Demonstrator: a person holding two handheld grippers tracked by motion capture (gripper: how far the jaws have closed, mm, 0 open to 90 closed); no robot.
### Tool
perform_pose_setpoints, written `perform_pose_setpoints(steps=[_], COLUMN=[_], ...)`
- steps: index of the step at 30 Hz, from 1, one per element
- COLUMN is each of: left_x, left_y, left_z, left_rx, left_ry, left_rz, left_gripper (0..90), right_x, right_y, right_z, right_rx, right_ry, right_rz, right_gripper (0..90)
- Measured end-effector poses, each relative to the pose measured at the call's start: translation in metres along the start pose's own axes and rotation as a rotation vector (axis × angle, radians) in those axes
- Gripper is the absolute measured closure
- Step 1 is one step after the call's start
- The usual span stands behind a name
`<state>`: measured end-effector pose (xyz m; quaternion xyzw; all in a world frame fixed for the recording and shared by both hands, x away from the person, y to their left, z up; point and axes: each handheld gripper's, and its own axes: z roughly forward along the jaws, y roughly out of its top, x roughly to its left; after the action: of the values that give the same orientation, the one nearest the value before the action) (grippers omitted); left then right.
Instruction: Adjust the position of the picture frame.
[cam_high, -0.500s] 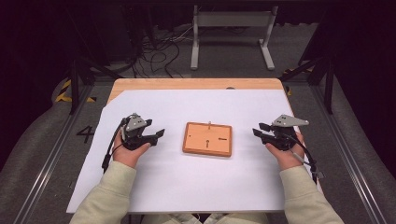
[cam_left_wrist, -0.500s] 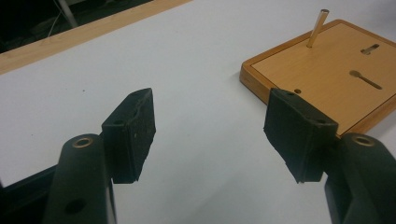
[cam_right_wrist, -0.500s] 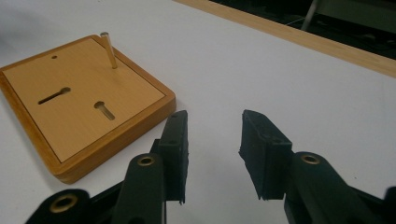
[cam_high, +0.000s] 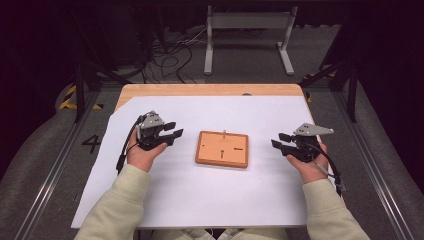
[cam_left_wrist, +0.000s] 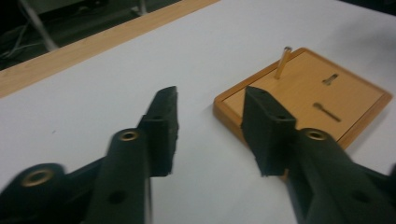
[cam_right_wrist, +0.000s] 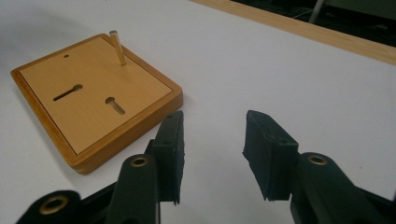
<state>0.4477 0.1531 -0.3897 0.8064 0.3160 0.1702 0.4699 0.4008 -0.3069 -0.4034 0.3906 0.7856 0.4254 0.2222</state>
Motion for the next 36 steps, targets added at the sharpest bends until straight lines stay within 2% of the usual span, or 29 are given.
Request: perform_pose_setpoints(steps=[1, 2, 5, 11, 16, 18, 19, 20, 22, 26, 28, 33, 35, 36], left_x=[0.000, 0.002, 0.003, 0.002, -0.001, -0.002, -0.003, -0.005, -0.007, -0.004, -0.001, 0.003, 0.004, 0.003], left_y=[0.000, 0.008, 0.015, 0.028, 0.040, 0.041, 0.042, 0.042, 0.040, 0.036, 0.033, 0.026, 0.022, 0.021], left_z=[0.000, 0.004, 0.010, 0.033, 0.062, 0.066, 0.076, 0.088, 0.102, 0.123, 0.134, 0.149, 0.154, 0.155], left_rx=[0.000, 0.007, 0.019, 0.046, 0.105, 0.110, 0.122, 0.152, 0.170, 0.195, 0.226, 0.269, 0.306, 0.332], left_ry=[0.000, -0.018, -0.023, -0.066, -0.090, -0.089, -0.092, -0.089, -0.092, -0.091, -0.087, -0.100, -0.121, -0.128], left_rz=[0.000, 0.002, 0.009, 0.002, 0.031, 0.031, 0.029, 0.040, 0.046, 0.047, 0.058, 0.050, 0.042, 0.053], left_gripper=[71.2, 75.9, 89.8, 90.0, 90.0, 90.0, 90.0, 90.0, 90.0, 90.0, 90.0, 90.0, 90.0, 90.0], right_x=[0.000, 0.000, -0.001, -0.001, 0.000, 0.001, 0.001, 0.003, 0.005, 0.009, 0.010, 0.012, 0.011, 0.011], right_y=[-0.001, -0.001, -0.003, -0.006, -0.008, -0.009, -0.009, -0.011, -0.011, -0.012, -0.013, -0.016, -0.017, -0.017], right_z=[-0.001, -0.002, -0.005, -0.011, -0.019, -0.021, -0.021, -0.021, -0.021, -0.023, -0.023, -0.027, -0.030, -0.031], right_rx=[0.007, 0.007, 0.005, 0.007, 0.005, 0.008, 0.008, 0.016, 0.022, 0.029, 0.030, 0.034, 0.029, 0.028], right_ry=[0.000, 0.002, 0.005, 0.012, 0.007, 0.010, 0.010, 0.009, 0.014, 0.029, 0.033, 0.041, 0.046, 0.047], right_rz=[-0.002, -0.001, 0.004, 0.003, 0.011, 0.012, 0.012, 0.013, 0.008, 0.004, 0.002, 0.003, 0.006, 0.008], right_gripper=[60.5, 61.1, 62.7, 63.4, 64.2, 64.5, 64.5, 64.7, 65.2, 65.7, 65.6, 65.6, 65.6, 65.6])
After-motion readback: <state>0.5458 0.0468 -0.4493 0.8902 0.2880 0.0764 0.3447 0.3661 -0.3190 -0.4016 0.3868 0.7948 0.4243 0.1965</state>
